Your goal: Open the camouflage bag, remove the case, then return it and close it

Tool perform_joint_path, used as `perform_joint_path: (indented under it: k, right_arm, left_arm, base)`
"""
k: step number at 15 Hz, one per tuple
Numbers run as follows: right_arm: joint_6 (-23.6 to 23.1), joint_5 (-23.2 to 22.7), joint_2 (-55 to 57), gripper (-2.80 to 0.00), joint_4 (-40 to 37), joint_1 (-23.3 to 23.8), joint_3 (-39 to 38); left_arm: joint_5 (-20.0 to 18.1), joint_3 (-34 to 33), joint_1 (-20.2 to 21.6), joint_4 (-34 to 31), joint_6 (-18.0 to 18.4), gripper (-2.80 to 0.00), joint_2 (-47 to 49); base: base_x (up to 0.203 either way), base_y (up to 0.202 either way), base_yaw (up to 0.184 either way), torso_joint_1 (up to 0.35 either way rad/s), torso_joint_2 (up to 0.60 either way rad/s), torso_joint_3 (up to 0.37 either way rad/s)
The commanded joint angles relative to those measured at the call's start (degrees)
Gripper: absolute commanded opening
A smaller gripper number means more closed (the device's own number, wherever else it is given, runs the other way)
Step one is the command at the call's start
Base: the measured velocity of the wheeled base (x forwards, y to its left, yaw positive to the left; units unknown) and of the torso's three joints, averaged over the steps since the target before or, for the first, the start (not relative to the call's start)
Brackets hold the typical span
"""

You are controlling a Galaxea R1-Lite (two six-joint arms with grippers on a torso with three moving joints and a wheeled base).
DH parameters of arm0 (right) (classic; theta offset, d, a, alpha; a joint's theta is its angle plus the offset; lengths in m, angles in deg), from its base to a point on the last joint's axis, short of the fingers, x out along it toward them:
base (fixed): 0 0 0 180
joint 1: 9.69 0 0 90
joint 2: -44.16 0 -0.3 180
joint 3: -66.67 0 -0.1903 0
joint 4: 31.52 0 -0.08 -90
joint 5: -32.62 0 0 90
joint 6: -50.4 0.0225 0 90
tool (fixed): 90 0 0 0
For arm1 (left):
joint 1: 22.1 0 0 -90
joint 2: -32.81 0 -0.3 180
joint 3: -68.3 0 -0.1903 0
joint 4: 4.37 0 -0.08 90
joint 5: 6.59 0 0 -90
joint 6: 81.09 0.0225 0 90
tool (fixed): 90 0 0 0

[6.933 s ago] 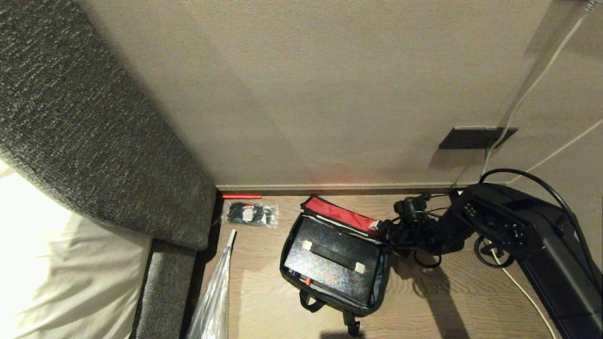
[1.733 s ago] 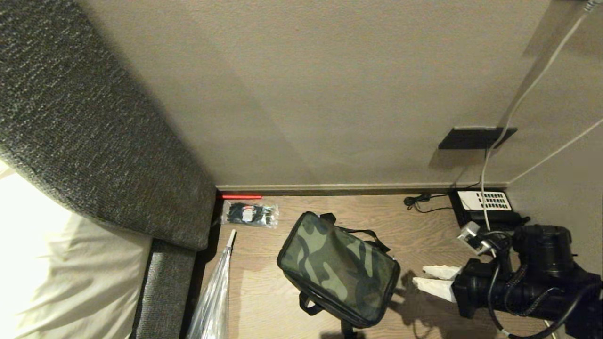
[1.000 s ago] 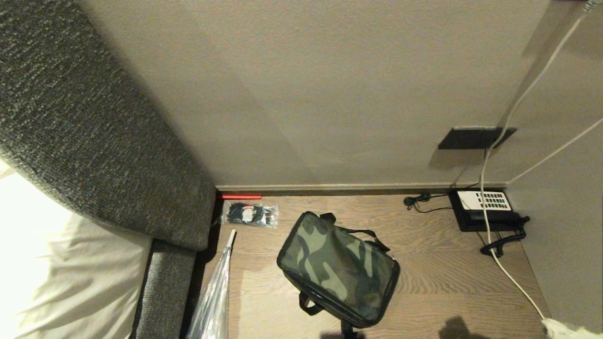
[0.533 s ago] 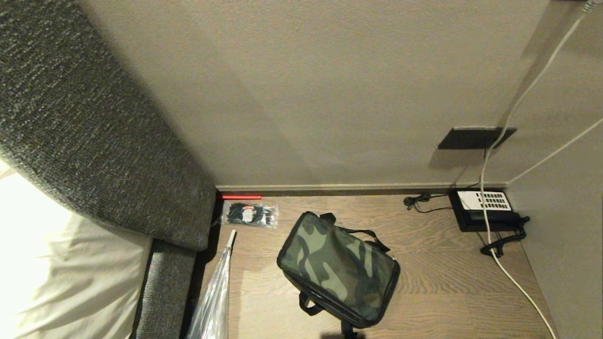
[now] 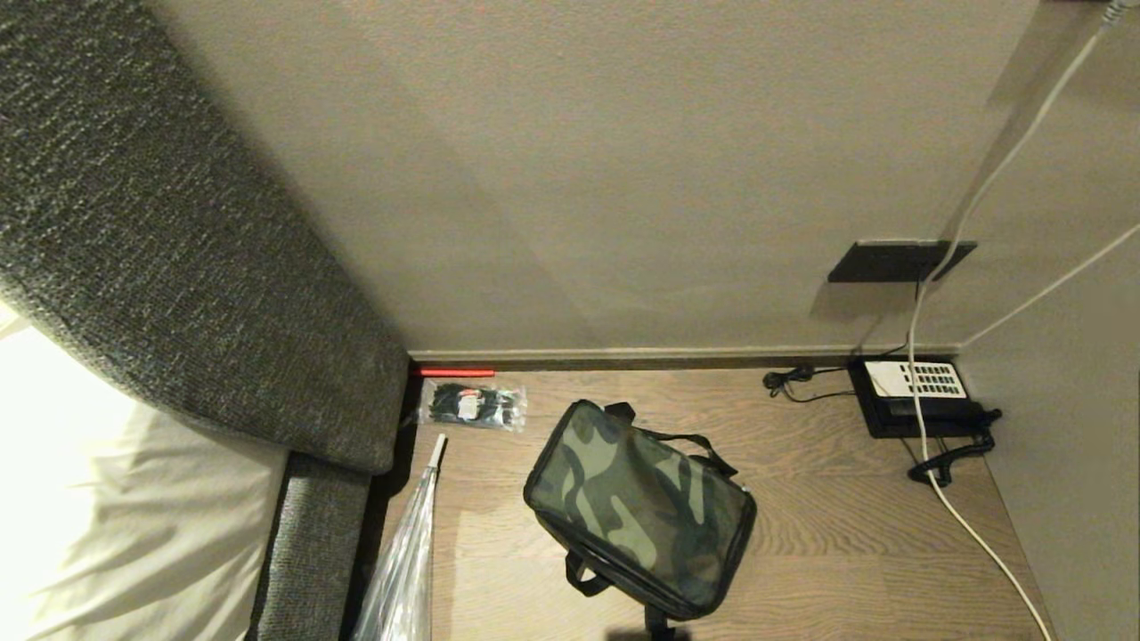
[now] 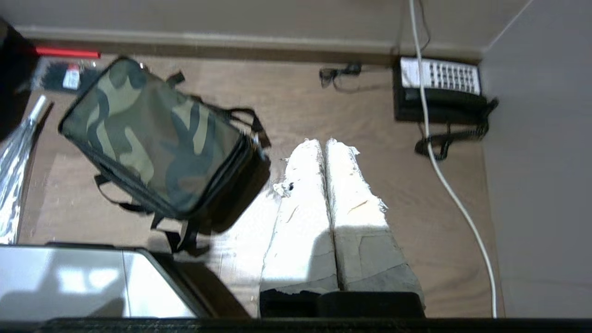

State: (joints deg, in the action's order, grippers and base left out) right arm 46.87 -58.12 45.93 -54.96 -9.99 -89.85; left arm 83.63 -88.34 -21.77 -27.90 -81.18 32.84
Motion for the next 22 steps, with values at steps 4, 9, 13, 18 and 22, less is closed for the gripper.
perform_joint_path:
  k: [4,9,13,18,22]
  right_arm:
    - [0.28,0.12,-1.94,-2.80,-0.01,0.12,-0.02]
    - [0.28,0.12,-1.97,-2.80,-0.01,0.12,-0.02]
    - [0.28,0.12,-1.94,-2.80,-0.01,0.12,-0.02]
    - [0.28,0.04,-1.94,-2.80,-0.01,0.12,-0.02]
    - [0.28,0.12,-1.94,-2.80,-0.01,0.12,-0.02]
  left_arm:
    - [0.04,-0.09,0.02,-0.02,0.00,-2.80,-0.11]
    - [0.04,-0.09,0.02,-0.02,0.00,-2.80,-0.11]
    - [0.04,-0.17,0.02,-0.02,-0.28,-2.80,-0.11]
    - [0.10,-0.09,0.00,0.07,-0.45,-2.80,-0.11]
    - [0.13,-0.18,0.01,0.07,-0.86,-2.80,-0.11]
  base:
    - [0.000,0.000,0.000,0.000,0.00,0.000]
    - [0.000,0.000,0.000,0.000,0.00,0.000]
    - [0.000,0.000,0.000,0.000,0.00,0.000]
    - [0.000,0.000,0.000,0.000,0.00,0.000]
    - [0.000,0.000,0.000,0.001,0.00,0.134]
